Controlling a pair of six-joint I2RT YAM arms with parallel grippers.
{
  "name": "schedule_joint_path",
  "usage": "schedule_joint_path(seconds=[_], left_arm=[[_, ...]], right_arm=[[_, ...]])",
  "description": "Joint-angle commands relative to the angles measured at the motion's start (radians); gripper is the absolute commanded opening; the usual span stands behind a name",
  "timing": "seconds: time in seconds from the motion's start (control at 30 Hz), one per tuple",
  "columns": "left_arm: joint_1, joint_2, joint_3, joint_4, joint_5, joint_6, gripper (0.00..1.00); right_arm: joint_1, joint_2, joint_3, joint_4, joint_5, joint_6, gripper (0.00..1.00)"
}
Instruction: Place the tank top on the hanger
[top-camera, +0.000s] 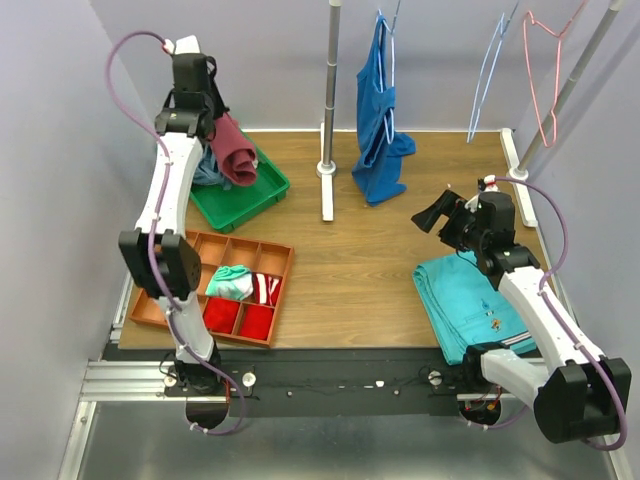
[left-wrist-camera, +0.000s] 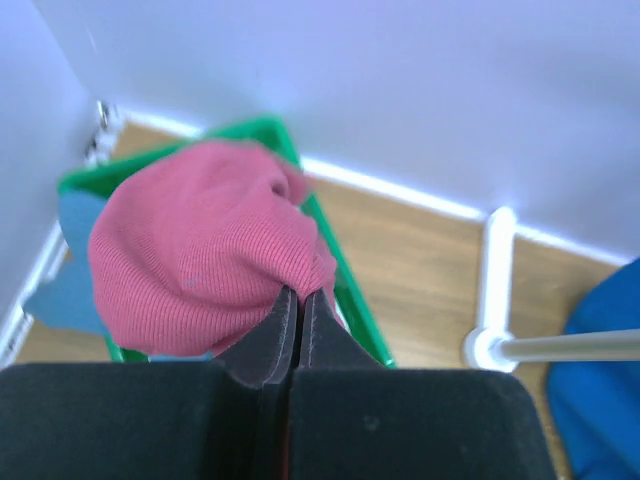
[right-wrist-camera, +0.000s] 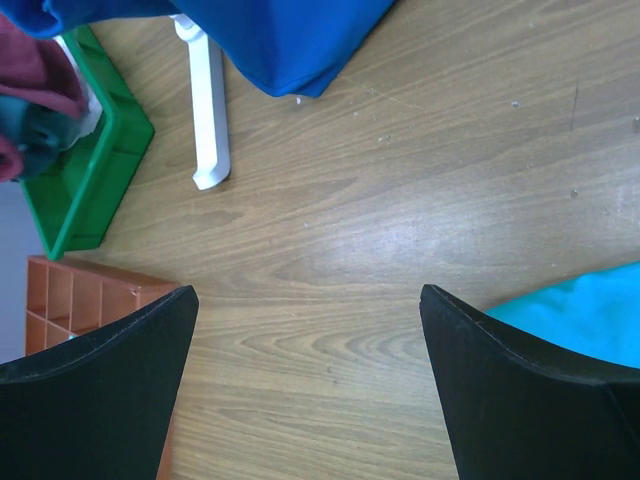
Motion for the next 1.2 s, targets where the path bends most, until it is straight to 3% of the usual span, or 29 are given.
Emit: schedule_joint_path(seconds=[0.0,0.1,0.17,0.3,0.37,0.6,0.67,0.77,0.87,1.0,1.17], left_arm=[[-0.001,-0.139,0.028,0.091,0.053,0.054,0.00],[-0.001,-0.171,0.041,0.102,0.053,0.077,0.00],[-0.001,-0.174,0.038,0.116,0.033,0.091,0.11],[0.003,-0.147,0.000,0.106,0.027,0.084,0.12],[0.006,-0.140,-0.039,0.129,0.039,0.074,0.20],[0.013,-0.056,-0.111,0.148,0.064,0.044,0.21],[0.016,-0.045,-0.116,0.148,0.081,0.037,0.27],[0.022,-0.033,-0.134,0.153,0.089,0.024,0.27],[0.027,-0.027,-0.154,0.143,0.061,0.007,0.39],[0.039,0.014,-0.165,0.081,-0.003,-0.039,0.41],[0.042,0.056,-0.229,0.061,0.071,-0.087,0.41]], right_arm=[[0.004,0.014,0.046,-0.017,-0.016,-0.018,1.00],[0.004,0.028,0.054,-0.006,-0.028,-0.015,1.00],[0.004,0.037,0.055,0.004,-0.041,-0.014,1.00],[0.004,0.053,0.045,0.004,-0.042,-0.011,1.00],[0.003,0.053,0.042,0.004,-0.045,-0.011,1.00],[0.004,0.054,0.037,-0.008,-0.048,-0.017,1.00],[0.004,0.053,0.034,-0.008,-0.051,-0.017,1.00],[0.004,0.051,0.026,-0.005,-0.051,-0.014,1.00],[0.004,0.053,0.017,0.000,-0.059,-0.012,1.00],[0.004,0.056,0.003,0.009,-0.070,-0.009,1.00],[0.003,0.059,-0.010,0.018,-0.075,-0.006,1.00]])
